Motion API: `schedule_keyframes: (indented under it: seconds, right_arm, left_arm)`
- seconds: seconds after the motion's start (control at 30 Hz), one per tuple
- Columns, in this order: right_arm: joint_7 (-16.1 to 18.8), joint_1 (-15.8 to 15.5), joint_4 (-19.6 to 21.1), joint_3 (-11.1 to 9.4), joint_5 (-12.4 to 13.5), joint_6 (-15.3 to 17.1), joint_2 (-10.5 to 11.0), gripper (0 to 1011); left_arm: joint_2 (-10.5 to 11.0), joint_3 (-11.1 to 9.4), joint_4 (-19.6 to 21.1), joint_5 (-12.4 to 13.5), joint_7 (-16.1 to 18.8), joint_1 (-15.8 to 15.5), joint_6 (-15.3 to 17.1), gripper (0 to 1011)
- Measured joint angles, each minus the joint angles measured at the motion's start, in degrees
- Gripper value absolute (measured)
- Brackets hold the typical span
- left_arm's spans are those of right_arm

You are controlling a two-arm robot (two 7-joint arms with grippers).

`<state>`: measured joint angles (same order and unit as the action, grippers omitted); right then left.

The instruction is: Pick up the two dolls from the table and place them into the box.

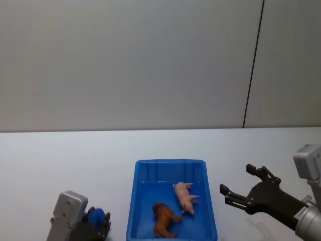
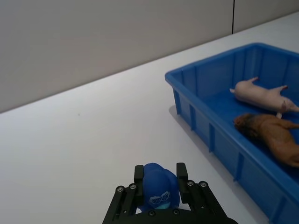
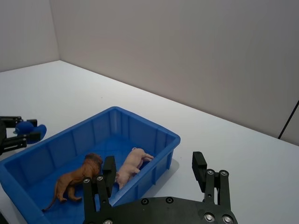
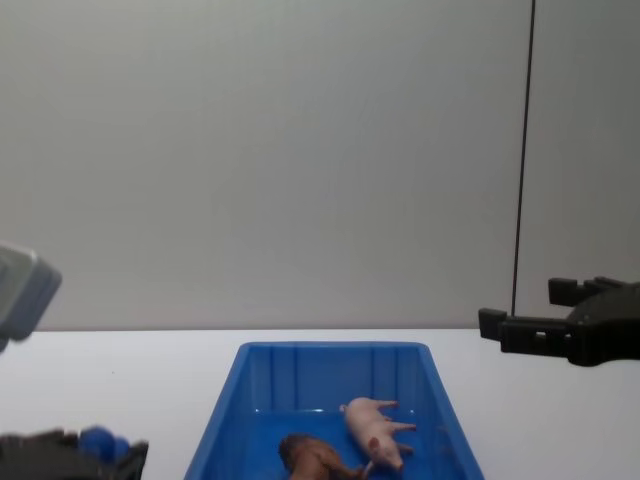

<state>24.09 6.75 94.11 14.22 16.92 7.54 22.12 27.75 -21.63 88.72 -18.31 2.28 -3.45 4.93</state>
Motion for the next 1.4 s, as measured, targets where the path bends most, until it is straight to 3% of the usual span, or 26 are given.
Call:
schedule_keyframes:
  seconds: [0.37, 0.67, 0.73, 0.83, 1.13, 1.4]
  right_arm:
    - [0.0, 0.0, 0.0, 0.0, 0.0, 0.0, 0.0, 1001]
    - [0.0, 0.0, 0.0, 0.0, 0.0, 0.0, 0.0, 1001]
    - [0.0, 0.0, 0.0, 0.0, 0.0, 0.0, 0.0, 1001]
    - [0.0, 0.0, 0.0, 0.0, 0.0, 0.0, 0.0, 1001]
    - [0.0, 0.0, 0.0, 0.0, 0.0, 0.0, 0.0, 1001]
    - [0.0, 0.0, 0.0, 0.0, 0.0, 0.0, 0.0, 1001]
  left_arm:
    - [-1.3, 0.7, 2.1, 3.1, -2.2, -2.9, -1.1, 336]
    - [-5.3, -0.6, 1.3, 5.6, -6.5, -6.9, -2.2, 257]
    - [-6.0, -0.9, 0.9, 6.0, -7.4, -7.6, -2.5, 288]
    - [-8.0, -1.8, -0.4, 6.7, -9.3, -9.2, -3.0, 430]
    - [-11.6, -3.3, -3.2, 7.5, -13.7, -12.2, -4.6, 695]
    - [-12.6, -3.4, -4.6, 7.6, -16.4, -13.6, -6.4, 951]
